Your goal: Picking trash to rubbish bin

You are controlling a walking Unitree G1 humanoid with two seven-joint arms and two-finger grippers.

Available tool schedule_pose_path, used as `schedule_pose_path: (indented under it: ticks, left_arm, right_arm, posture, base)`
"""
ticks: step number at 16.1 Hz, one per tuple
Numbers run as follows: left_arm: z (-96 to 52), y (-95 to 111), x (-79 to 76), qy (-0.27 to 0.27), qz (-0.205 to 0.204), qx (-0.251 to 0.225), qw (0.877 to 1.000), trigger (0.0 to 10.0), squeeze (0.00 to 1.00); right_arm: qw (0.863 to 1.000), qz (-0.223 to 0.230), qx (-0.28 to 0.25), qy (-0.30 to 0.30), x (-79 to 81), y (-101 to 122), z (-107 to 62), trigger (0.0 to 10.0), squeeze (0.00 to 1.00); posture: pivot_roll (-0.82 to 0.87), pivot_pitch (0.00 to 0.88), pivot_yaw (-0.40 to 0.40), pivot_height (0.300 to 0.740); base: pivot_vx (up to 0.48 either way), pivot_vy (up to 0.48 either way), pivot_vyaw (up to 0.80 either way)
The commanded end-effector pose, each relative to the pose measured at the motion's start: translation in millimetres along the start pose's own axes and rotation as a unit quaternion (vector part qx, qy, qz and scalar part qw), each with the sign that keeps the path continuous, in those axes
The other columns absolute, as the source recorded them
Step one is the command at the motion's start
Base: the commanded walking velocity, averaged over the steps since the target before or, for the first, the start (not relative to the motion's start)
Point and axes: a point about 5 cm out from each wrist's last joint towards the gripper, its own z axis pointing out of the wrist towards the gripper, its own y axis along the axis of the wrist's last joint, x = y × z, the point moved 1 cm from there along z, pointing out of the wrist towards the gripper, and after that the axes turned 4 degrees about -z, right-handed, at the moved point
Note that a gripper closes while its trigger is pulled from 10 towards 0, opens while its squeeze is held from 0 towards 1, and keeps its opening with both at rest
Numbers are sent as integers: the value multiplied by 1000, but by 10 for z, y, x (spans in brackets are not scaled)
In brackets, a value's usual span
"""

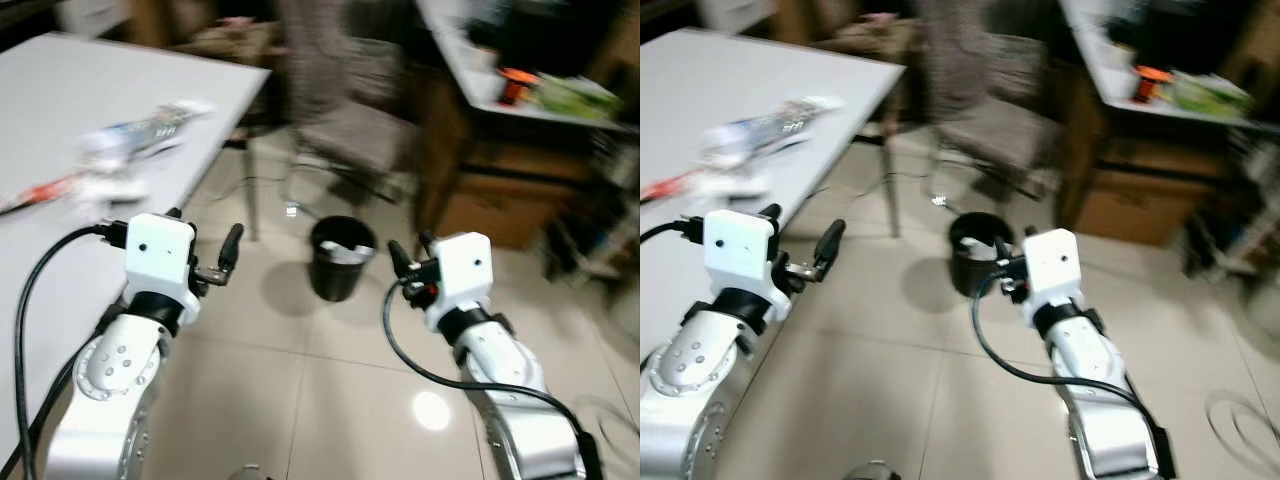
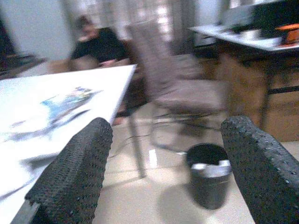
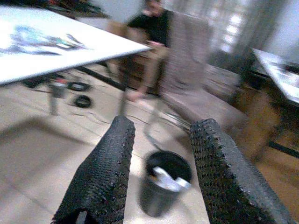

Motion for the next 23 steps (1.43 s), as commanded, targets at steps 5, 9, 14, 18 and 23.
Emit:
schedule_pose_path:
  ticks: [5,9,14,18,23]
  left_arm:
    - [55,26,21,15,14,-7,1000,10000,0]
    - [120,41,58,17,24,-10,1000,10000,0]
    - [194,26,59,8,27,-9,1000,10000,0]
    - [264,12,19,-11,19,-9,1000,10000,0]
    - [324,-7,-43,-40,-7,-15,999,10000,0]
  right_arm:
    - [1000,-6,-1,3,-53,-12,49,10000,0]
    - [1000,-7,-1,10,-43,-29,59,10000,0]
    - [1000,-8,-2,1,-74,-34,62,10000,0]
    - [1000,0,-13,-23,-140,-17,35,10000,0]
    - [997,-1,-23,-68,-267,63,-3,10000,0]
  posture:
    - [37,57,-70,740]
    - [41,55,-68,740]
    - [32,52,-57,740]
    - [28,51,-43,740]
    - [19,48,-33,740]
  base:
    - [292,0,800]
    - [317,0,800]
    - [317,0,800]
    - [319,0,400]
    - [318,0,-294]
